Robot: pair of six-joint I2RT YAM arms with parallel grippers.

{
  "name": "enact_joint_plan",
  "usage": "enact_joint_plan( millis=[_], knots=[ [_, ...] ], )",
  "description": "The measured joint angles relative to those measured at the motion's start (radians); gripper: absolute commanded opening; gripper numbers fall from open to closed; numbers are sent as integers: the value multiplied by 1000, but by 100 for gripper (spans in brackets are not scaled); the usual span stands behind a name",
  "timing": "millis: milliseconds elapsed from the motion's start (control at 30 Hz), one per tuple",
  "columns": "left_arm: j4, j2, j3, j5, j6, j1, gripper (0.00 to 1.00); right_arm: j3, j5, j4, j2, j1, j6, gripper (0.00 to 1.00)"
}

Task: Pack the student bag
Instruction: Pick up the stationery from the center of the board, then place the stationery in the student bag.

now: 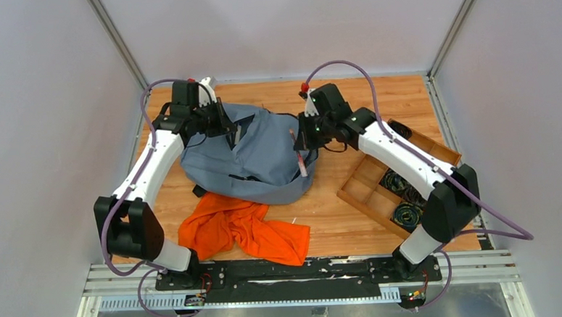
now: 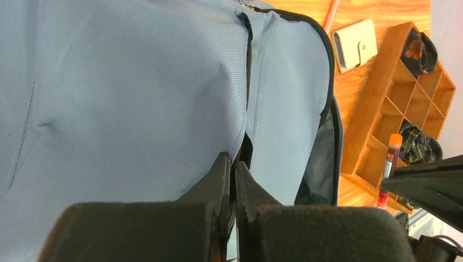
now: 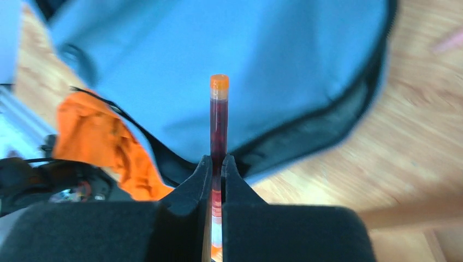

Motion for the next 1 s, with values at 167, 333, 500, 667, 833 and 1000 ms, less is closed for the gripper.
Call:
enact_joint_plan(
  millis=[167,333,500,667,833,1000],
  knots=[
    [5,-15,-26,6,1,0,0,145,-194,71,149,0,49,0],
    [11,-41,-49,17,1,0,0,245,-340,120,299,10,99,0],
    [32,-55,-79,29,1,0,0,345,-447,166,426,24,166,0],
    [45,-63,-101,45,3,2,0,435,-509,222,534,27,267,0],
    [61,-64,-123,58,8,3,0,531,-490,254,629,28,375,0],
    [68,-80,-146,60,16,3,0,556,-459,348,678,16,521,0]
  ],
)
